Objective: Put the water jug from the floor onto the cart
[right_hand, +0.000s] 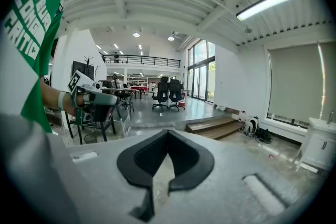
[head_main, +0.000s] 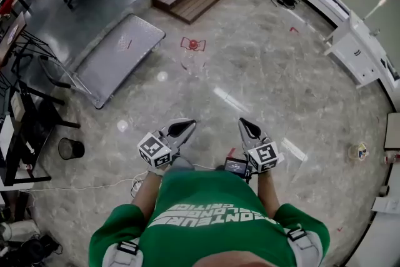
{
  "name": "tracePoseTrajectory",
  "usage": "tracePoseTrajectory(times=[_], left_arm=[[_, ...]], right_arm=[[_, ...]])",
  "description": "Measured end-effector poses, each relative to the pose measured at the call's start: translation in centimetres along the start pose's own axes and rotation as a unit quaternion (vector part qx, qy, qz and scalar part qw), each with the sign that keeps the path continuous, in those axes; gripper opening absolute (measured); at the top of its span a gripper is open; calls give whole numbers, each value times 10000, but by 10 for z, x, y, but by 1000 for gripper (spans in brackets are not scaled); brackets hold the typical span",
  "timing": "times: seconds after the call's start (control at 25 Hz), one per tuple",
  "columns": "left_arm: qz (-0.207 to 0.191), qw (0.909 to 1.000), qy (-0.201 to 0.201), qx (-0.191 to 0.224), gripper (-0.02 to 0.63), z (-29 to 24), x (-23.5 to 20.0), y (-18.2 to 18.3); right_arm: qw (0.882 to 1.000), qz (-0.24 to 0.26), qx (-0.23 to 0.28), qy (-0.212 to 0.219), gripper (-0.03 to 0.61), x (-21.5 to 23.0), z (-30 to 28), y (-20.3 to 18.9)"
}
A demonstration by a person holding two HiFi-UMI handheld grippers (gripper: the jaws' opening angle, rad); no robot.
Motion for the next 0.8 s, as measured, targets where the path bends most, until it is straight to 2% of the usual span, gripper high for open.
tracePoseTrajectory(times=[0.12, 0.44, 0.6, 0.8], left_arm=[[114, 9999, -75, 9, 14, 21, -19, -1], [29, 9997, 225, 75, 14, 64, -83, 19], [47, 9992, 376, 138, 14, 60, -93, 23], [24, 9989, 447, 109, 14, 35, -94, 29]], right_arm=[[9998, -108, -175, -63, -6, -16, -27, -2], [9997, 212, -136, 2, -6, -43, -87, 35], [9978, 523, -298, 289, -6, -48, -104, 41], [9942, 831, -26, 689, -6, -27, -121, 58]])
Point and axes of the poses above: the fingertips, and each gripper's own axes: z backward along the fingers, x to its right, y out of its top, the point moved 6 cm from there along z, backward along the fingers, and after that the axes turned 4 degrees about y, right-handed, at the moved point
